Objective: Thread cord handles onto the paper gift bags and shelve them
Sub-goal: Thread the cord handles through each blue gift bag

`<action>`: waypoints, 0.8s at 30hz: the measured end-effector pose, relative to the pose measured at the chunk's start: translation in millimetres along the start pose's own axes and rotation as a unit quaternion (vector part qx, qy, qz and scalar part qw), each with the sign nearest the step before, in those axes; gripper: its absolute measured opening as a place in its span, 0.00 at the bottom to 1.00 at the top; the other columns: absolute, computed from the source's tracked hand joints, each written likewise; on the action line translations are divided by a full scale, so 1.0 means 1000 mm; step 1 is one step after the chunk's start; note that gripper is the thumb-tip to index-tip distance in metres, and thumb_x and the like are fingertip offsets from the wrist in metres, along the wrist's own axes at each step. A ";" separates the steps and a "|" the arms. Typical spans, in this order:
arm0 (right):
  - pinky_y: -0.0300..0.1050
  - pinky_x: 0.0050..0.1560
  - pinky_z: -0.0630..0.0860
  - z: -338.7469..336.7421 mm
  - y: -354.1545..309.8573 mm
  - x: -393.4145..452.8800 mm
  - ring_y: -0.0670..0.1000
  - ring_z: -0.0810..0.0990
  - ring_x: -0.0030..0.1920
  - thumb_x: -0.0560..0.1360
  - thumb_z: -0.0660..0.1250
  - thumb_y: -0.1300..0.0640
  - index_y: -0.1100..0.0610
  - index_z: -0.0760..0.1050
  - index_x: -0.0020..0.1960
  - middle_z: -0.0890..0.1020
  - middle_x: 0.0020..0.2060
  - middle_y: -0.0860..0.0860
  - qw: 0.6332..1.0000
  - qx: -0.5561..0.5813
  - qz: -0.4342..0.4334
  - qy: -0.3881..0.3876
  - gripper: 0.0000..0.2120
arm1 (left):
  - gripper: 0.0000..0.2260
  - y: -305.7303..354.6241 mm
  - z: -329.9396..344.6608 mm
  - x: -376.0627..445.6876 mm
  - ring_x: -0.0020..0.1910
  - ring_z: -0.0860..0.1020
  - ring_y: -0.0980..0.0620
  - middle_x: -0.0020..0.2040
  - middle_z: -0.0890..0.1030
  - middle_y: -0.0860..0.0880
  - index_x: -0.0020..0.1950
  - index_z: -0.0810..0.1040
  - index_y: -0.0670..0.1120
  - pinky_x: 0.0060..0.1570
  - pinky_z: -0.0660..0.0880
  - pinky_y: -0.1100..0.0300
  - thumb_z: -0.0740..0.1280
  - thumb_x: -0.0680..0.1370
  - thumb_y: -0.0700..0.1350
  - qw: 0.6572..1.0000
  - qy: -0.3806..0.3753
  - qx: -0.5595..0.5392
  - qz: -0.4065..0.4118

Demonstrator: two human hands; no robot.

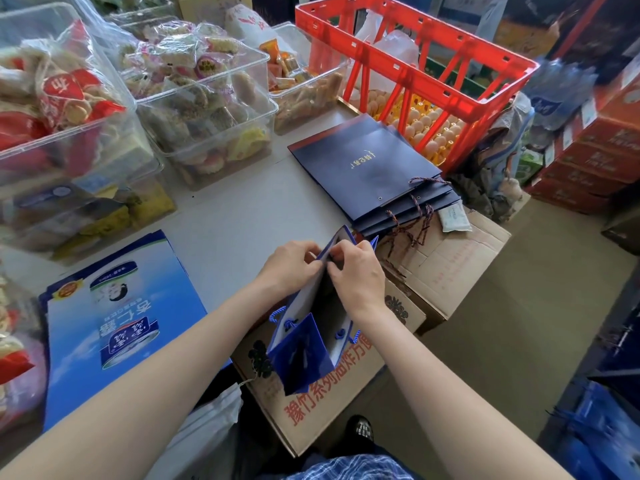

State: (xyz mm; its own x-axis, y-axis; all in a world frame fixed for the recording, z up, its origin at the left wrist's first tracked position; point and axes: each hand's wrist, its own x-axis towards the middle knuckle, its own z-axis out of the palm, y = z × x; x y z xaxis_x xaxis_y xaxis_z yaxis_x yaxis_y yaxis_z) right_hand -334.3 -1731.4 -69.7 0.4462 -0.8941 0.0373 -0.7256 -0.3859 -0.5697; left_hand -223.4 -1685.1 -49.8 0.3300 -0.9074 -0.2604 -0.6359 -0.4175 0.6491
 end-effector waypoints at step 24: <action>0.46 0.48 0.75 -0.031 0.017 -0.001 0.48 0.80 0.40 0.76 0.67 0.61 0.58 0.83 0.47 0.84 0.35 0.49 0.939 0.293 -0.040 -0.178 0.06 | 0.19 -0.001 -0.029 0.012 0.69 0.64 0.49 0.68 0.71 0.53 0.46 0.84 0.55 0.68 0.63 0.50 0.64 0.62 0.62 0.992 -0.062 0.003 -0.107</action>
State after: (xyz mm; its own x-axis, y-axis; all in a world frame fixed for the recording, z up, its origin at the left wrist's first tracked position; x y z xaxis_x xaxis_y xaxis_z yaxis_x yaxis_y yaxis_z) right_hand -363.4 -1744.2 -54.2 0.7092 -0.6949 -0.1191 -0.3172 -0.1636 -0.9342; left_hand -198.1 -1693.8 -32.9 0.3700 -0.7969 -0.4775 -0.5653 -0.6010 0.5649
